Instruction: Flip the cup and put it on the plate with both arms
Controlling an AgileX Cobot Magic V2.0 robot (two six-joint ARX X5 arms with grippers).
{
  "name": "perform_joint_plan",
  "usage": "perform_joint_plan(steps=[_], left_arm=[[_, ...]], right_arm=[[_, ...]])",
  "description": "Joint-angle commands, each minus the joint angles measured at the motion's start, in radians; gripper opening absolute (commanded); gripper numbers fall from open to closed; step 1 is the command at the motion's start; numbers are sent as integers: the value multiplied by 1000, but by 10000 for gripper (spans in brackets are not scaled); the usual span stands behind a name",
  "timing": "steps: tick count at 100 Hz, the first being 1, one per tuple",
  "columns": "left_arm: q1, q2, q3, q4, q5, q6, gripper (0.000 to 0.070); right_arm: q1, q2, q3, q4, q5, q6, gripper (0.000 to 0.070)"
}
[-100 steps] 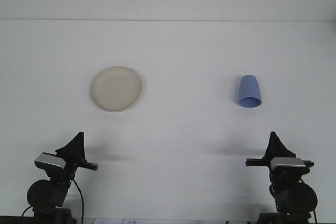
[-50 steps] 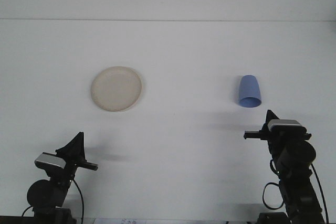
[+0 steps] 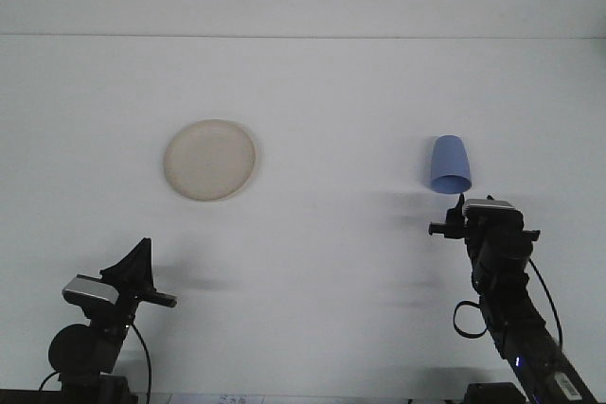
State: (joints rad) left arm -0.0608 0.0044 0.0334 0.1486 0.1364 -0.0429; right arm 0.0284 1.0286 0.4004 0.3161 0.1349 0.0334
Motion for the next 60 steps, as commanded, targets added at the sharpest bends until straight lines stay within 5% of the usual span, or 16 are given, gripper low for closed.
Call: perform_joint_plan(steps=[1, 22, 37, 60], left_arm=[[2, -1, -19, 10, 3, -3, 12], [2, -1, -19, 10, 3, -3, 12], [2, -1, -19, 10, 3, -3, 12], [2, -1, -19, 10, 3, -3, 12]], right_arm=[[-10, 48, -5, 49, 4, -20, 342], [-62, 227, -5, 263, -16, -56, 342], [-113, 363, -3, 420, -131, -57, 342], [-171, 550, 60, 562, -215, -55, 342]])
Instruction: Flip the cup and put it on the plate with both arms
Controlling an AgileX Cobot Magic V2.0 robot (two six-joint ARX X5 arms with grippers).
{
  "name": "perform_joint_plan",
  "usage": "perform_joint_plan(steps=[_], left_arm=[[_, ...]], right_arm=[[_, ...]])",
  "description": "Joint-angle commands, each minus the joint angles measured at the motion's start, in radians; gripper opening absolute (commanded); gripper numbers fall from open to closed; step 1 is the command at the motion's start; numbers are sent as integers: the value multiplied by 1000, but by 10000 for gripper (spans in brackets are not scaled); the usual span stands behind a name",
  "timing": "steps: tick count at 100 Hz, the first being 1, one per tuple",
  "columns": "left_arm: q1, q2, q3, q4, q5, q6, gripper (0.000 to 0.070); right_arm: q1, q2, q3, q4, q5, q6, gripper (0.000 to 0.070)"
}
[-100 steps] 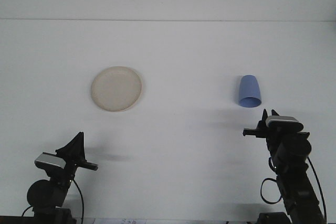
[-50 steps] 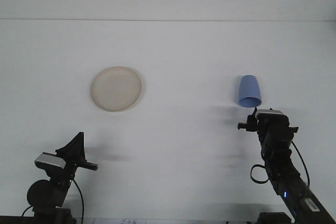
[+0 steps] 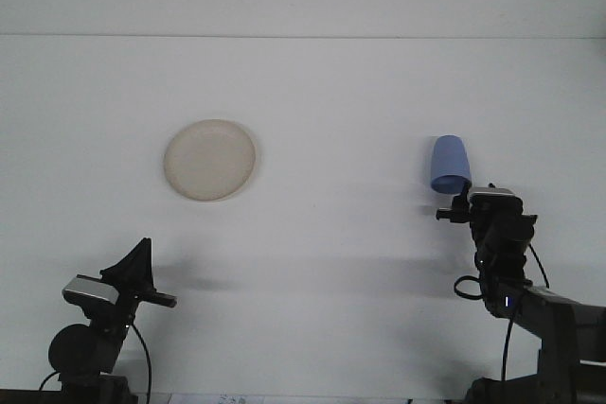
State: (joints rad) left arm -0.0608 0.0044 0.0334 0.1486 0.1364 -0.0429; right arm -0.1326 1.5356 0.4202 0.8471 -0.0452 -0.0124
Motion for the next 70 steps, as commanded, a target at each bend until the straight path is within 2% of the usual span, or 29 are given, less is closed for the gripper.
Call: perform_joint_plan(steps=[1, 21, 25, 30, 31, 53, 70], left_arm=[[2, -1, -19, 10, 3, -3, 12], [2, -1, -19, 10, 3, -3, 12], [2, -1, -19, 10, 3, -3, 12], [2, -1, -19, 10, 3, -3, 12], [2, -1, -19, 10, 3, -3, 12], [2, -1, -19, 10, 3, -3, 12], [2, -1, -19, 10, 3, -3, 12]], right_arm=[[-13, 49, 46, 32, -40, -9, 342], [-26, 157, 169, 30, -102, -11, 326], [-26, 164, 185, 26, -118, -10, 236], [-26, 168, 202, 17, -143, -11, 8], [-26, 167, 204, 16, -149, -11, 0], [19, 97, 214, -24, -196, 14, 4], [131, -111, 217, -226, -202, 13, 4]])
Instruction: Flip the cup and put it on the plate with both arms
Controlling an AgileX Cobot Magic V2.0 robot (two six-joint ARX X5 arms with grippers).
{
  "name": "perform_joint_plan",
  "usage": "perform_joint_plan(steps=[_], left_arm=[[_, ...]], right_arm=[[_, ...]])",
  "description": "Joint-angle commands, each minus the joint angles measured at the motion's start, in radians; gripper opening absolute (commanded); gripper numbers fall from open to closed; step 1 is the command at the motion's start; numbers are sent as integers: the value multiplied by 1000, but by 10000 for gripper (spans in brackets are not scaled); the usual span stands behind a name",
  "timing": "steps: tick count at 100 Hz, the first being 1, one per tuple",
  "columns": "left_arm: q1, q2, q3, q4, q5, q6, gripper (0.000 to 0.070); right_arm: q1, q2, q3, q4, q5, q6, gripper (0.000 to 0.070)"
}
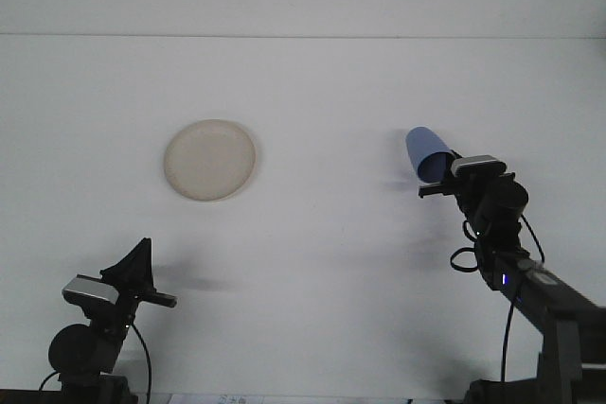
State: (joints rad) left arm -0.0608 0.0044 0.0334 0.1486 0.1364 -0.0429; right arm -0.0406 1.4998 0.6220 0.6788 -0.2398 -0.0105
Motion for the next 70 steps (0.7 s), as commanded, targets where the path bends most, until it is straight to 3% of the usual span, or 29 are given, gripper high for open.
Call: perform_joint_plan(steps=[1, 22, 44, 56, 63, 70], left_arm=[[2, -1, -19, 10, 3, -3, 12], [2, -1, -19, 10, 3, -3, 12], [2, -1, -19, 10, 3, -3, 12], [2, -1, -19, 10, 3, -3, 12], [2, -1, -19, 10, 3, -3, 12], [2, -1, -19, 10, 3, -3, 12]], right_arm=[[48, -90, 17, -78, -7, 11, 4], [272, -336, 217, -782, -3, 10, 4], [452, -293, 606, -1493, 5, -38, 4], [536, -211, 741, -1728, 56, -40, 4], [577, -169, 771, -1784, 114, -40, 4], [616, -126, 780, -1793, 118, -35, 4]])
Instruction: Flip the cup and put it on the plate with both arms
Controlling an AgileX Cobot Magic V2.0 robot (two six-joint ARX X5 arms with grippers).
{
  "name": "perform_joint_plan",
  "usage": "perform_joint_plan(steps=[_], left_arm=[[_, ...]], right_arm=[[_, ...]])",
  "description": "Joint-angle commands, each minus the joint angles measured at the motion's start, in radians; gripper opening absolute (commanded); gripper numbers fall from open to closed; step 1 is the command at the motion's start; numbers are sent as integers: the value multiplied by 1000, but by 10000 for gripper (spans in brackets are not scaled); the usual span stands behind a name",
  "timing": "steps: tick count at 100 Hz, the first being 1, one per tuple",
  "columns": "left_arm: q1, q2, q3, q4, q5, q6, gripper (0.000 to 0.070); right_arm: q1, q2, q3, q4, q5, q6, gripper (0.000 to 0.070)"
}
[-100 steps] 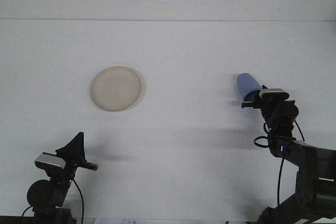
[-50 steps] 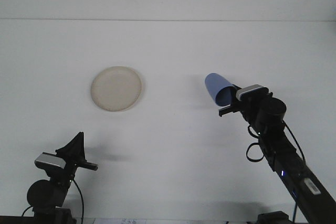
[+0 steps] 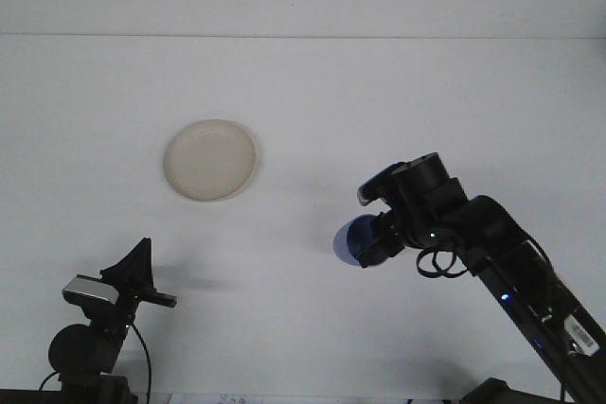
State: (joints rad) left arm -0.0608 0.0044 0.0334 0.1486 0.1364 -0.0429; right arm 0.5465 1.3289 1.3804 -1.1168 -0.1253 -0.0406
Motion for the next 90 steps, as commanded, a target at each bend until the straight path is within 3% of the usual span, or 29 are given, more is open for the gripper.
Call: perform_joint_plan(steps=[1, 60, 65, 79, 90], left_arm=[[2, -1, -19, 10, 3, -3, 12], [2, -1, -19, 10, 3, -3, 12], [2, -1, -19, 10, 3, -3, 12], [2, -1, -19, 10, 3, -3, 12], [2, -1, -19, 10, 3, -3, 12]], right_arm=[[35, 51, 22, 2, 2, -3, 4], [203, 331, 26, -18, -6, 18, 17], [203, 331, 26, -16, -6, 19, 80], [203, 331, 27, -13, -5, 37, 402], [199, 331, 34, -15, -6, 37, 470]])
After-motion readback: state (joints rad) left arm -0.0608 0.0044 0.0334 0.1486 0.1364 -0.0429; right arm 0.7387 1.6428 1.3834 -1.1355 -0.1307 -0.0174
